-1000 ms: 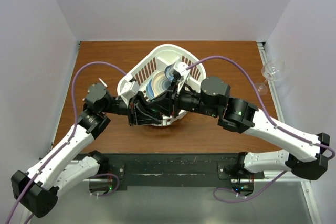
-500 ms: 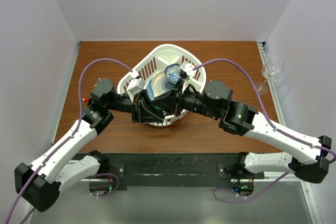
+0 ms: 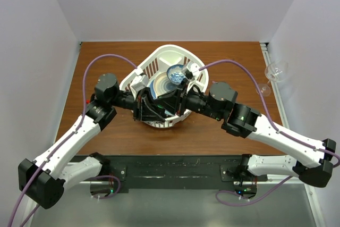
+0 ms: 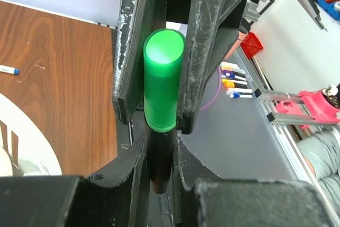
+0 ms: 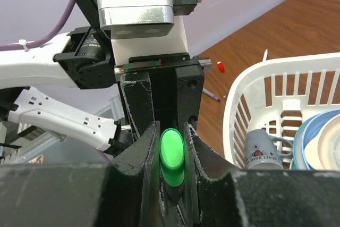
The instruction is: Insert the pens into the pen caps
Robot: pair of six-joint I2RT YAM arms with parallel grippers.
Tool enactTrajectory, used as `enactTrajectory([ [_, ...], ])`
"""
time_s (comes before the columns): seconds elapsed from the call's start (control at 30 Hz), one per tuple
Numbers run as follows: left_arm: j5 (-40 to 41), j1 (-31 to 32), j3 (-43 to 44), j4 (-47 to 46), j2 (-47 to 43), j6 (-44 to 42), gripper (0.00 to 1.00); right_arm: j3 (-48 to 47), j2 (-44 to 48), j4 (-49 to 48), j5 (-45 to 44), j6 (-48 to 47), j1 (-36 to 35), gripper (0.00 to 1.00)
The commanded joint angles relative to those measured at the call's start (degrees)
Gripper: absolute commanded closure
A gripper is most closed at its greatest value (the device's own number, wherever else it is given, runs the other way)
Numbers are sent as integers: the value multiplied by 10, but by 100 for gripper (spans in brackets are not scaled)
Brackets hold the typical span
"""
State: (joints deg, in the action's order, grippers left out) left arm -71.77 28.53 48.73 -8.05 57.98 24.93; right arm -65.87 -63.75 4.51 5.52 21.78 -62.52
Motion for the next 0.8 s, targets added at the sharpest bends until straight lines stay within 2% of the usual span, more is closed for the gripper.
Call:
enactTrajectory([
  [0.0,170,-43,102,-127,13,18,100,61,-52,274,191,15,-48,100],
  [0.2,173,-47,108,-178,41,56,100,108,-53,240,193,41,-55,100],
  [0.33,185,-48,131,-147,51,28,100,113,-67,248,194,41,-72,100],
  [0.47,182,-56,134,-170,63,46,100,143,-66,172,263,81,-76,100],
  [0.57,192,-60,157,-126,63,17,100,148,-67,197,265,69,-78,100],
  [0.63,190,-60,169,-112,64,-4,100,157,-69,172,320,84,-79,100],
  [0.67,178,-63,174,-99,67,-8,100,145,-73,188,344,81,-78,100],
  [0.7,171,-64,173,-100,66,-14,100,125,-75,234,311,38,-79,100],
  [0.73,172,-64,177,-97,65,-26,100,111,-83,306,311,16,-78,100],
  [0.77,173,-64,182,-60,61,-43,100,94,-88,331,317,3,-77,100],
])
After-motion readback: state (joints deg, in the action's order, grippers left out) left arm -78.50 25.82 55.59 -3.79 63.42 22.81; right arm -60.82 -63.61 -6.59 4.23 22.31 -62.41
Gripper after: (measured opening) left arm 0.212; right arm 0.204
